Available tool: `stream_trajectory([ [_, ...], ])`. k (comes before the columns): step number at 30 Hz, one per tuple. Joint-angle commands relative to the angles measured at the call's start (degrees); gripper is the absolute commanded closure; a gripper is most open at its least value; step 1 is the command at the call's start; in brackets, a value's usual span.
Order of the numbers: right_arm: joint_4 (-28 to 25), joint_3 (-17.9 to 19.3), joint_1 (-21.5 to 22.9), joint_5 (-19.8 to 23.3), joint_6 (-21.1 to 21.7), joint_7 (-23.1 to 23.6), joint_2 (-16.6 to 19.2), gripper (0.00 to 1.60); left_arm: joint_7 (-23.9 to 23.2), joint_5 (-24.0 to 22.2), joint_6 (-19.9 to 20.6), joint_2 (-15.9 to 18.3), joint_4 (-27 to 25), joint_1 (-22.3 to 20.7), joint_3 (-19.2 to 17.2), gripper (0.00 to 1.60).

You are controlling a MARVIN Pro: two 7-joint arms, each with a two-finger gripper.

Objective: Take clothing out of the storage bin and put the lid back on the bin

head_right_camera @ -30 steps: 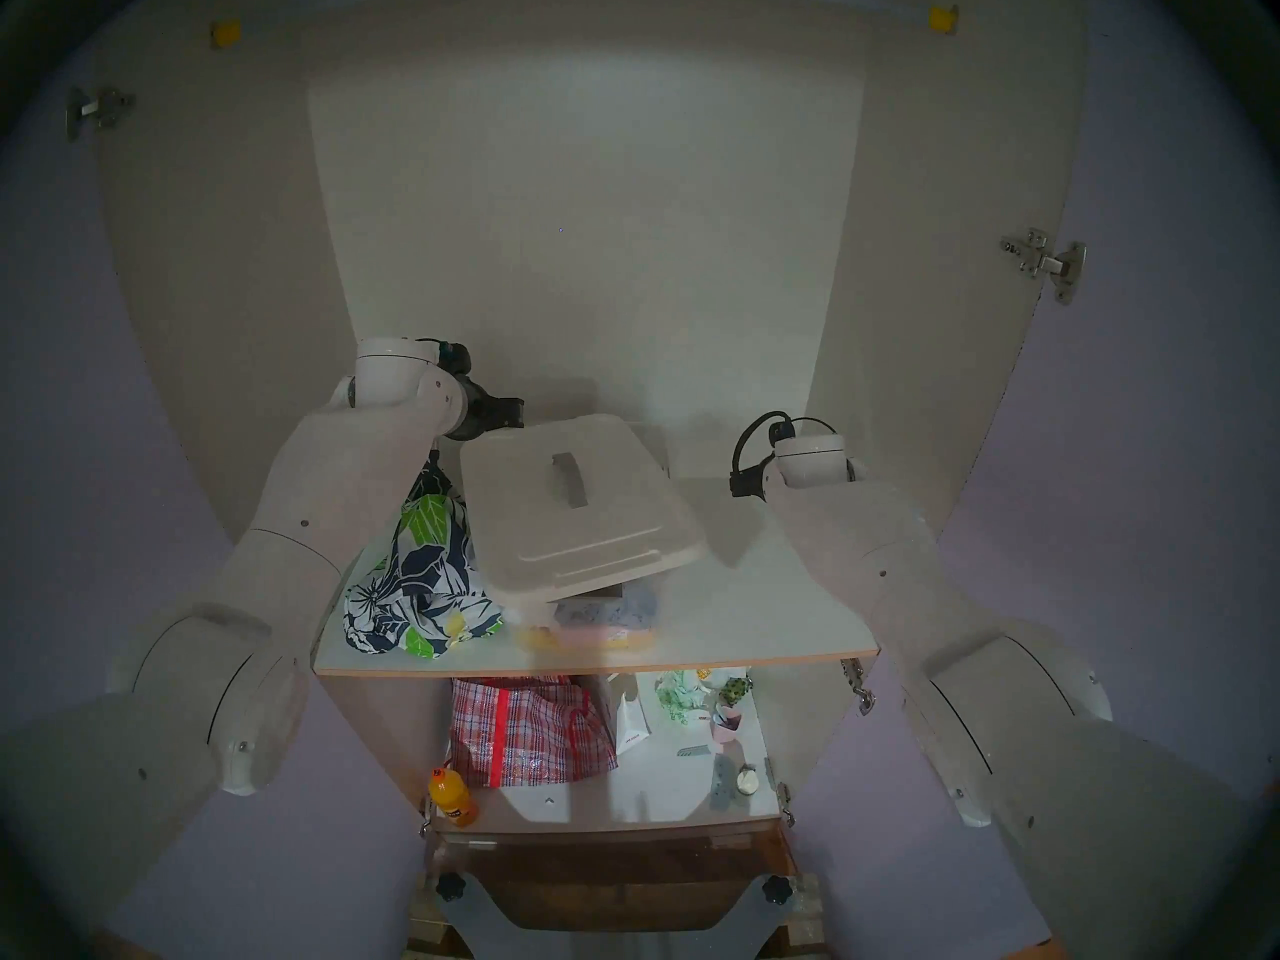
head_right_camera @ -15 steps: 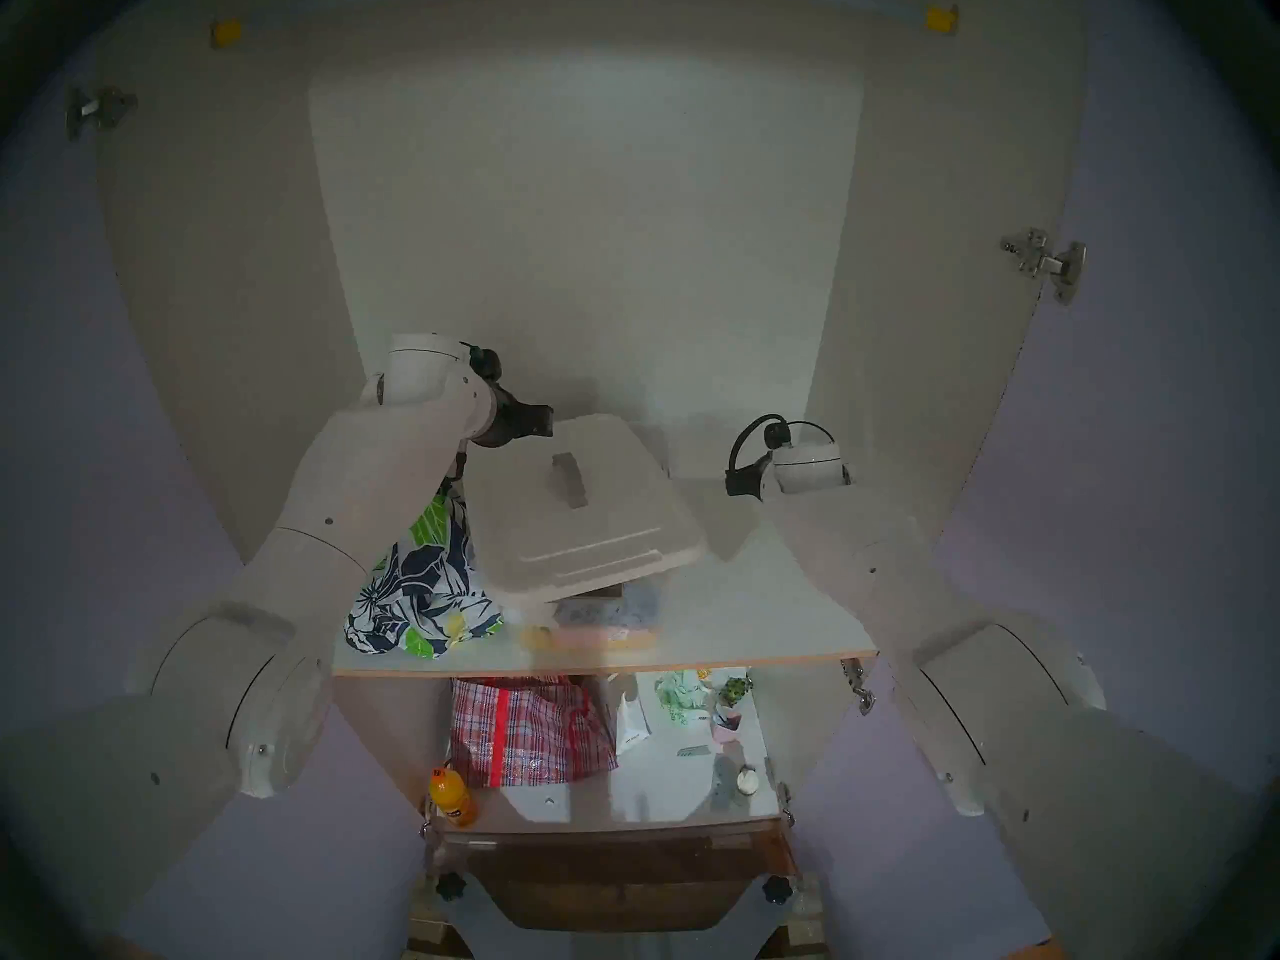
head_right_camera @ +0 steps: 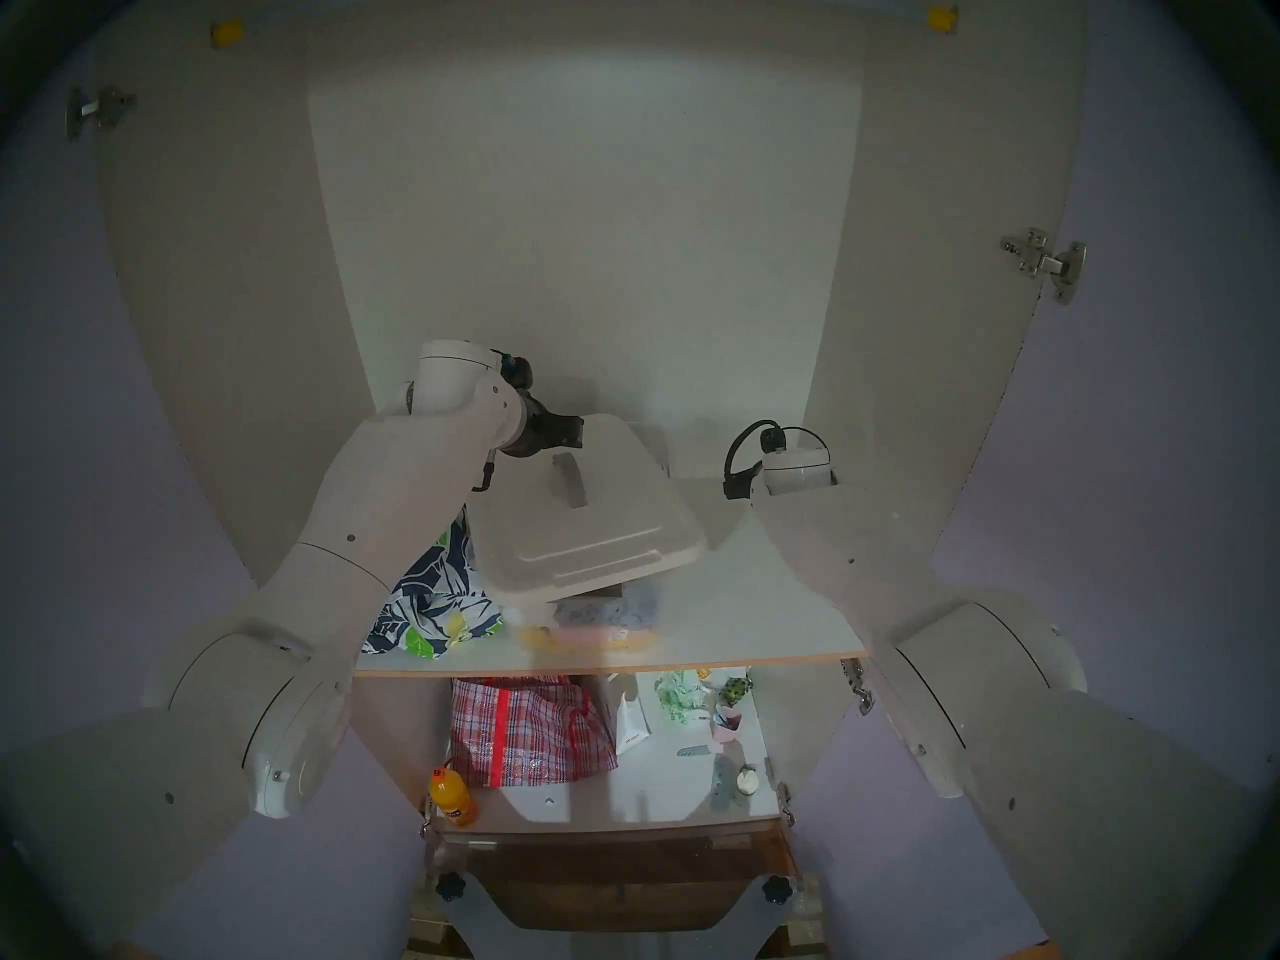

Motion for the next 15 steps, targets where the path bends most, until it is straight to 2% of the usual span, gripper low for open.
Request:
stream_trajectory([
  [1,0.4,0.4,3.1,-0.2,-4.2,1.0,-0.7,0.00,1.6,-0.7,-0.1,-1.1,-4.4,0.2,-0.5,0.00],
  [10,6.3,0.7,4.8,-0.5,-8.4,2.5,-0.1,0.00,5.5,-1.9,-0.1,-2.0,-5.9,1.9,-0.5,0.00],
  [15,8.1,0.3,5.0,-1.4,-10.6,3.4,0.3,0.00,5.5,-2.8,-0.1,-2.4,-2.8,1.1,-0.4,0.00],
])
